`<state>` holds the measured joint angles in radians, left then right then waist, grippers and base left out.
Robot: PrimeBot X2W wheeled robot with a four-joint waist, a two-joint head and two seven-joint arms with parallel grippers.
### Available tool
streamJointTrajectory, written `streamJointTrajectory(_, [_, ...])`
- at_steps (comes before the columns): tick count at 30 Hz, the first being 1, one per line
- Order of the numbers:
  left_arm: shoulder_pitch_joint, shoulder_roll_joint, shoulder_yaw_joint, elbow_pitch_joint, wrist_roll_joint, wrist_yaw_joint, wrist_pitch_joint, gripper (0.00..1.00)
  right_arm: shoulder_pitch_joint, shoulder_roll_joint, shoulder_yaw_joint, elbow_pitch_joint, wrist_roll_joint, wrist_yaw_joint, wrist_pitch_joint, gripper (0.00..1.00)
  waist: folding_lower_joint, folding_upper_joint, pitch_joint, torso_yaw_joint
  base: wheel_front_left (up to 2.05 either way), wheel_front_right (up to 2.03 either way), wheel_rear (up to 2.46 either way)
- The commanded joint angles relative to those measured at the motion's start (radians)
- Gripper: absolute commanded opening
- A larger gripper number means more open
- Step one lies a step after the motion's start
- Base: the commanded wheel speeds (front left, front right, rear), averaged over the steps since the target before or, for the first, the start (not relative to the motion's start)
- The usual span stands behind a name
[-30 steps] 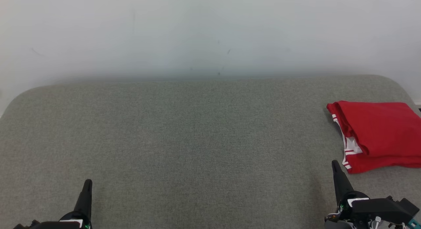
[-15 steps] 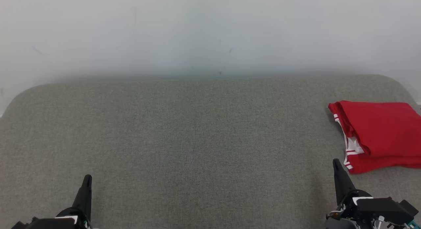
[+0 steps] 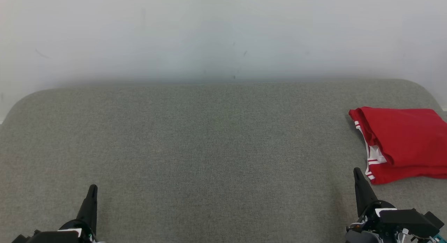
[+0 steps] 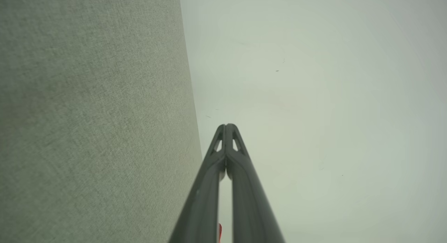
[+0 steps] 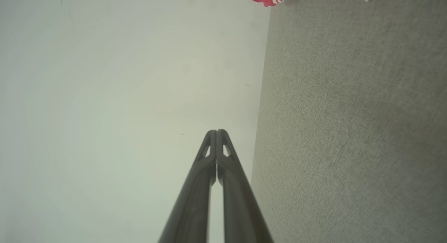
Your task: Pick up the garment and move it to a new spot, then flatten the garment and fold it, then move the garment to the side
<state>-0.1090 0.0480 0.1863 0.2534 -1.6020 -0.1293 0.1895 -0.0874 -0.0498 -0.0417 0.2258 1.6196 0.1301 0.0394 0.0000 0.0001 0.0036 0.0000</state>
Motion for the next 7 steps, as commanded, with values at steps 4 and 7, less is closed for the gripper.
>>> streamJointTrajectory(4, [-0.014, 0.004, 0.001, 0.004, -0.004, -0.003, 0.001, 0.0, -0.008, -0.001, -0.001, -0.002, 0.003, 0.001, 0.002, 0.0, 0.0, -0.0001, 0.0, 0.0, 0.0, 0.0, 0.0])
streamJointTrajectory(7, [-0.014, 0.004, 0.001, 0.003, -0.004, -0.003, 0.001, 0.0, -0.008, -0.001, -0.001, -0.002, 0.004, 0.001, 0.002, 0.0, 0.0, -0.0001, 0.0, 0.0, 0.0, 0.0, 0.0])
